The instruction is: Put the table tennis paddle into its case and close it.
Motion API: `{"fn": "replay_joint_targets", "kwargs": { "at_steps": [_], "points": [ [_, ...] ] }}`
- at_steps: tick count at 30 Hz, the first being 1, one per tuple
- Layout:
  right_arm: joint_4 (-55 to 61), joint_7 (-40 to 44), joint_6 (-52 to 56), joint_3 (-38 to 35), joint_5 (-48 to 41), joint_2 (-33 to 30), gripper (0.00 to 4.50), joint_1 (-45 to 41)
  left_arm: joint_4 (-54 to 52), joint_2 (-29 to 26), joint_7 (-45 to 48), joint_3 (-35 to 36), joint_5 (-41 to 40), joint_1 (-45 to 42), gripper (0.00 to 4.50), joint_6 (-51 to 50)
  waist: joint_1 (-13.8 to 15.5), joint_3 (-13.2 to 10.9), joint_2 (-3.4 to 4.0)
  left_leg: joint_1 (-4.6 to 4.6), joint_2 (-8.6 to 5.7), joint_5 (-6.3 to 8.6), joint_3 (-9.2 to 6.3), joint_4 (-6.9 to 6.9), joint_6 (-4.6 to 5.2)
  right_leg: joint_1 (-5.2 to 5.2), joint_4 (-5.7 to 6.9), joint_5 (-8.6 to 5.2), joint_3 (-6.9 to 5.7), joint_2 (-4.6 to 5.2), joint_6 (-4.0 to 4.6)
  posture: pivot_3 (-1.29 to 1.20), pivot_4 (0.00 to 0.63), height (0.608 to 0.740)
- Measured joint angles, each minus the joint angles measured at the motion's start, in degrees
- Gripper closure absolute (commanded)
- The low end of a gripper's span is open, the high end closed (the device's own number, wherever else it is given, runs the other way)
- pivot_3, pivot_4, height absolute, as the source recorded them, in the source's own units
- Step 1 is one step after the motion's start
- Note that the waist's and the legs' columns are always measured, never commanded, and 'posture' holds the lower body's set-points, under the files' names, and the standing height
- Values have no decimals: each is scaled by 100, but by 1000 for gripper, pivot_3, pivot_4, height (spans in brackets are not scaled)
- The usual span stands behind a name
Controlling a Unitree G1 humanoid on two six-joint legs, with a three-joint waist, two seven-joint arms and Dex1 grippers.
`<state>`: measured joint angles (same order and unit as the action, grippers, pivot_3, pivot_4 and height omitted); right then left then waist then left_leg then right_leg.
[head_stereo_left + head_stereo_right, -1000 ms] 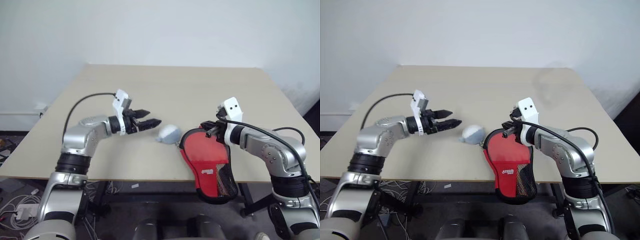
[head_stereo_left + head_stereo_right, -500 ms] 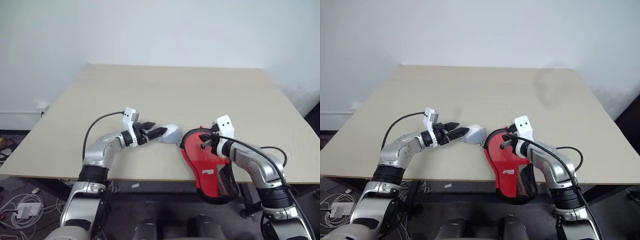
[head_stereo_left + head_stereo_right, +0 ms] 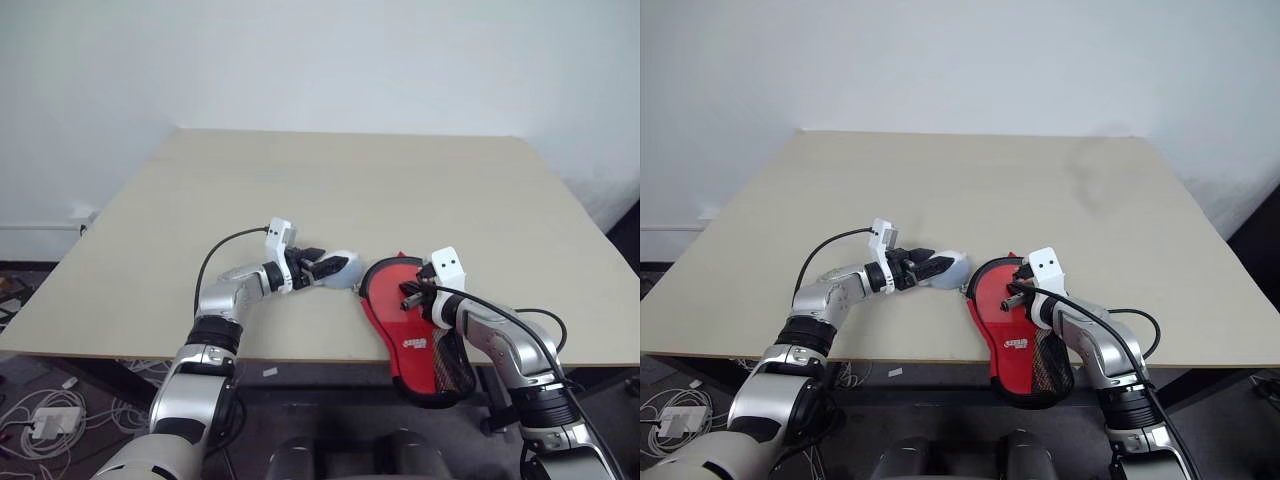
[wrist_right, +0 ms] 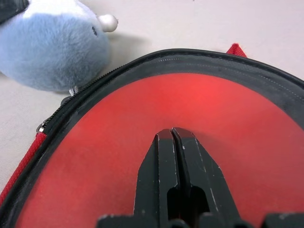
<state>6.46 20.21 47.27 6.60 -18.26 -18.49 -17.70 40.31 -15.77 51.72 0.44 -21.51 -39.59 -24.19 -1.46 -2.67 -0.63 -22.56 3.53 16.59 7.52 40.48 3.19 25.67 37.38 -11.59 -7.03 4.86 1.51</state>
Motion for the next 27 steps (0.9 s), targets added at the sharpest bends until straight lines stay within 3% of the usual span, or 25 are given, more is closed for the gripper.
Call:
{"fn": "replay_joint_targets", "kwargs": {
  "at_steps": [7, 8, 10, 19, 27],
  "points": [
    [226, 27, 128, 9, 27, -7, 4479, 128, -300, 0, 213, -81, 86, 308, 0, -129, -2, 1, 0, 3, 1, 4, -1, 0, 6, -2, 0, 0, 1, 1, 0, 0, 0, 740],
    [268, 53, 128, 14, 30, -12, 4494, 166, -361, 5, 230, -111, 86, 378, 176, -190, -1, 2, -2, 3, 1, 4, -2, 0, 6, -3, 0, 0, 1, 1, 0, 0, 0, 740],
    [334, 88, 129, 36, 35, -29, 4500, 219, -587, 11, 287, -146, 73, 562, 600, -342, -2, 3, -3, 6, 2, 5, -2, 0, 9, -6, 0, 0, 1, 1, 0, 0, 0, 740],
    [339, 133, 134, 46, 46, -49, 4500, 223, -646, 27, 249, -204, 139, 444, 3404, -492, 4, 5, -5, 7, 1, 16, -10, 2, 28, -11, 0, 0, -7, 2, 1, 0, 0, 740],
    [347, 220, 118, 103, 92, -100, 4500, 225, 641, 35, 58, -127, 397, -652, 3404, 180, 0, 5, -7, 6, 0, 17, -10, 3, 30, -10, 0, 0, -7, 0, 1, 0, 0, 740]
  ]
}}
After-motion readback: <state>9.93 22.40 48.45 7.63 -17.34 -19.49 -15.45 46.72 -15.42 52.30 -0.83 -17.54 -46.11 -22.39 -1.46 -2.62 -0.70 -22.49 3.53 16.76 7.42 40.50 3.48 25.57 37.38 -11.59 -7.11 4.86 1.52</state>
